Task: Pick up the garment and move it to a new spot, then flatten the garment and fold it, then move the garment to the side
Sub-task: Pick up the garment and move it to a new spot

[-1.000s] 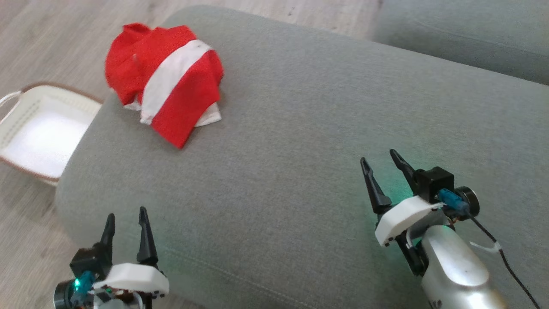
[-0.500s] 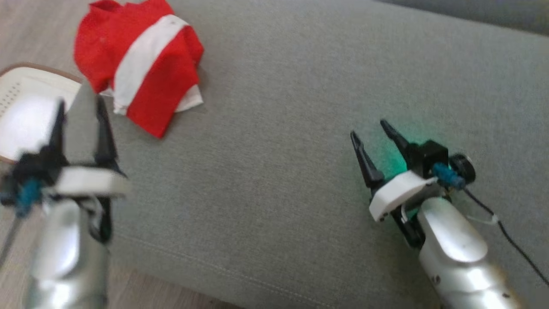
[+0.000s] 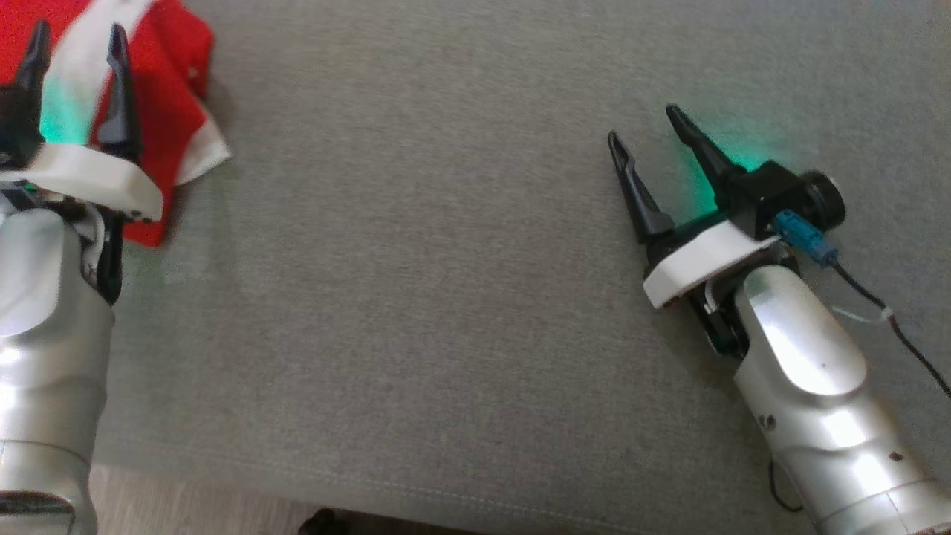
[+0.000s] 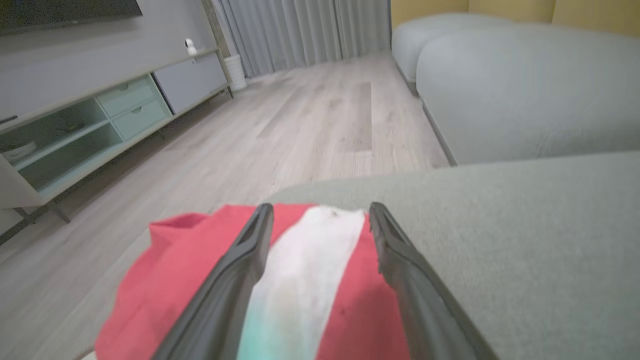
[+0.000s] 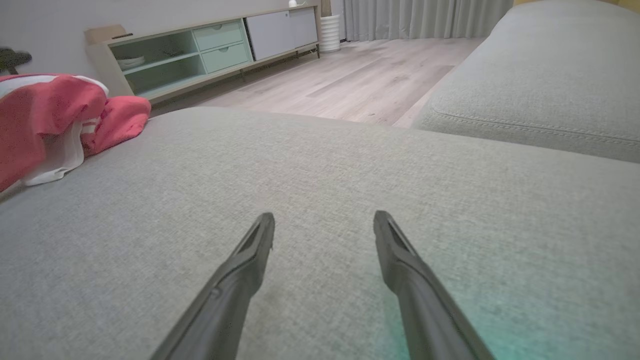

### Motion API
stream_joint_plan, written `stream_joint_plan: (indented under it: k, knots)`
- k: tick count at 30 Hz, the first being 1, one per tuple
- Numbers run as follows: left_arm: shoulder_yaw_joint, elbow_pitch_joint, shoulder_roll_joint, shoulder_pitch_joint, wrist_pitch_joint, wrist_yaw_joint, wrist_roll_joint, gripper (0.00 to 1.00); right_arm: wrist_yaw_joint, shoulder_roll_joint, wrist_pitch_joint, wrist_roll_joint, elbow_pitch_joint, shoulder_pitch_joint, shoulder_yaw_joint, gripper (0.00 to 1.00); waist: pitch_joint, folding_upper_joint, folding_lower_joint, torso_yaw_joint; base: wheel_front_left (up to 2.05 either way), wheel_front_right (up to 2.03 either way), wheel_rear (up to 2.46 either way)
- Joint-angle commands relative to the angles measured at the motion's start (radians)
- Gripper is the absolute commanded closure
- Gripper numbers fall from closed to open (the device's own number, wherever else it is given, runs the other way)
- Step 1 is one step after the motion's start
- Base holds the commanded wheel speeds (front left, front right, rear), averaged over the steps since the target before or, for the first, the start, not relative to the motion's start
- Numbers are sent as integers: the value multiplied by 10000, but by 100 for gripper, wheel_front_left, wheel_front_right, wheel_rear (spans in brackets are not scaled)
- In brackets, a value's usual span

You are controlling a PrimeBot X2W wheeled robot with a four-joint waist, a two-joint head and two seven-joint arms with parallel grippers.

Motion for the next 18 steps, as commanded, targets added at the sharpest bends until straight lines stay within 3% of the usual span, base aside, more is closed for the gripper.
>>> stream_joint_plan:
  k: [1, 5, 10, 11, 12, 13, 18]
  knots:
    - [-272, 439, 743, -465, 95, 19, -28, 0, -7, 28, -57, 35, -135, -55, 211, 0, 448, 0, -1, -460, 0, 0, 0]
    - [-451, 1474, 900, -879, 331, 23, -139, 0, -7, 22, -57, 21, -156, -170, 221, 0, 651, 0, -1, -654, 0, 0, 0]
    - [-512, 2560, 894, -1328, 249, 468, -31, 0, -7, -16, -57, -19, -195, -243, 137, 0, 740, 0, -1, -828, 0, 0, 0]
    - [-525, 2694, 886, -1380, 200, 534, -13, 10, -7, -18, -57, -14, -181, -232, 103, 0, 716, 0, -1, -847, 0, 0, 0]
    - [-505, 2780, 836, -1418, 148, 591, -38, 77, -7, -22, -57, -7, -163, -206, 71, 0, 667, 0, -1, -851, 0, 0, 0]
    - [-487, 2827, 804, -1448, 99, 655, -53, 100, -7, -21, -57, 0, -145, -172, 31, 0, 614, 0, -1, -847, 0, 0, 0]
    - [-228, 2176, 889, -1653, -39, 677, -192, 100, -7, 85, -57, 72, -82, 5, -53, 0, 194, 0, -1, -890, 0, 0, 0]
